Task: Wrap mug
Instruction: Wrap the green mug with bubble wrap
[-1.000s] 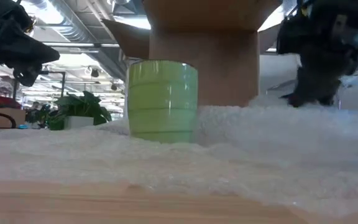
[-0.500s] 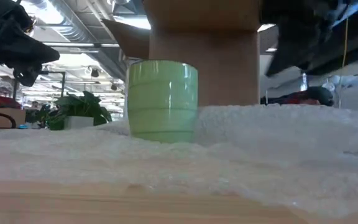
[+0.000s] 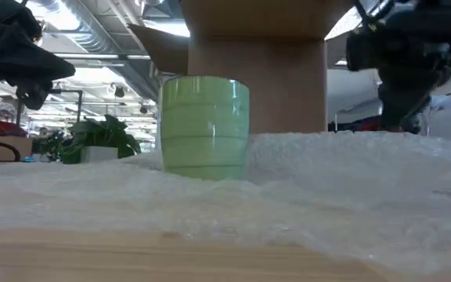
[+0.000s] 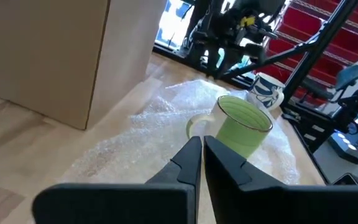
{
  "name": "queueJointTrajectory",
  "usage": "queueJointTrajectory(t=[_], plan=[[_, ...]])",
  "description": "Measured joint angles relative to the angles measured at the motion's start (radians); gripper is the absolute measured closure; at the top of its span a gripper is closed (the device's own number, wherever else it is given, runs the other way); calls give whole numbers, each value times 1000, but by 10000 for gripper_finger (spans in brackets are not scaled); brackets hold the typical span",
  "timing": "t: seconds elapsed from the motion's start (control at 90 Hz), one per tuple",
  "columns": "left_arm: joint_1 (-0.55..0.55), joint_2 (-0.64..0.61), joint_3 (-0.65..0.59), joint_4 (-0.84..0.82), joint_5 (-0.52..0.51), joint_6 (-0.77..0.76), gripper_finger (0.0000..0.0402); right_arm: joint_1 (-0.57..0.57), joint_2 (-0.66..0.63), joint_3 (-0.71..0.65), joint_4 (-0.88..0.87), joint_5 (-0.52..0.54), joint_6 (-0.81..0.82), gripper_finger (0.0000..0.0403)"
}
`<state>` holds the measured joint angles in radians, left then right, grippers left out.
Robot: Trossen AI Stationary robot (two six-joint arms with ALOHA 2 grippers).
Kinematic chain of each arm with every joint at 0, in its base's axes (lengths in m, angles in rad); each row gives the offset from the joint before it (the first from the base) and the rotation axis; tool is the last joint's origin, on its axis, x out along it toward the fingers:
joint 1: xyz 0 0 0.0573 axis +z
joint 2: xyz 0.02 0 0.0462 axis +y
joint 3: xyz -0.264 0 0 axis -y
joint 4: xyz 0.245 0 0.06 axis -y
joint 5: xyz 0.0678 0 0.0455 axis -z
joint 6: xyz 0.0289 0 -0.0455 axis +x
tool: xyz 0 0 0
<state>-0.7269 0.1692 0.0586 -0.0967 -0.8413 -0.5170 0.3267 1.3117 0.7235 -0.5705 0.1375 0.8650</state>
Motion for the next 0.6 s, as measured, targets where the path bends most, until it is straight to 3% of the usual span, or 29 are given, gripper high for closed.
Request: queueJointTrajectory(t=[0.267,0.433,0.6], plan=[[0,0,0,-1,0,0,402,1,-106,-107,85,-10,26,233],[0,0,0,-1,1,-9,402,1,-180,-205,163,-38,51,232],[0,0,0,-1,1,-24,402,1,-197,-321,363,-98,89,243]])
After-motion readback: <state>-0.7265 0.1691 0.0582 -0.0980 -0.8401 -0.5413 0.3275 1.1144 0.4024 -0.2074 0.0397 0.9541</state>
